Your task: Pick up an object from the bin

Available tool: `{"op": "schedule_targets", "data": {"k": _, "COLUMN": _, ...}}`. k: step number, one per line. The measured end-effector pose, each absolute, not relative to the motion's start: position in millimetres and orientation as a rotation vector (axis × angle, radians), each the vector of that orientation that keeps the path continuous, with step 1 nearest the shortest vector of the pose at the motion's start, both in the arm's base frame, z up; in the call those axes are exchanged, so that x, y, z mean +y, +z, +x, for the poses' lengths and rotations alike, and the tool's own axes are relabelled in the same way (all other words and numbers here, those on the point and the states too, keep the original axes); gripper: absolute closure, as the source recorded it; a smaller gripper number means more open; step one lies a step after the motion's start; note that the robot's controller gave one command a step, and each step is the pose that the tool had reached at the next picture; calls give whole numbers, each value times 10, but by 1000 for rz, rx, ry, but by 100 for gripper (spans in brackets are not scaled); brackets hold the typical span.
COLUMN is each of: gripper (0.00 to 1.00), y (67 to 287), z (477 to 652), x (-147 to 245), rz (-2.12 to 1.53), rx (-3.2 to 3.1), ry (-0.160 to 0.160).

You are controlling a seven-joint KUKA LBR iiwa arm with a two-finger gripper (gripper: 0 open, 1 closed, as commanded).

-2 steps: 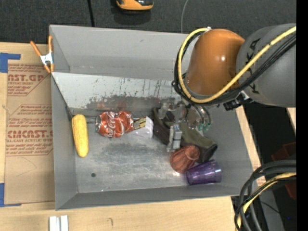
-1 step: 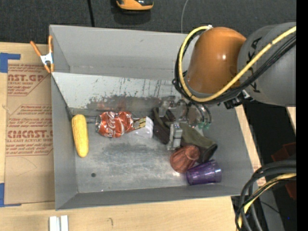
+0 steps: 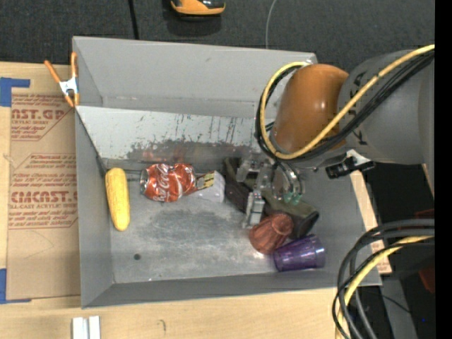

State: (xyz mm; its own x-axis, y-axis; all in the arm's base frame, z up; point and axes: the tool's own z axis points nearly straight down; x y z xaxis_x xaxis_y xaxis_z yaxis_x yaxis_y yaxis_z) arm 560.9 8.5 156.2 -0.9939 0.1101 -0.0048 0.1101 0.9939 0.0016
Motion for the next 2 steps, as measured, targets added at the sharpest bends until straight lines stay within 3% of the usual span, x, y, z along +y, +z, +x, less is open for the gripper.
{"op": "schedule_targets", "data": {"k": 1, "gripper": 0, "y": 708, "z": 5723, "x": -451, "rz": 398, "rx": 3112, "ry": 5}}
{"op": "schedule_targets", "data": {"k": 2, "gripper": 0, "y": 712, "z": 5659, "x": -268, "rz": 433, "rx": 3105, "ry": 1}}
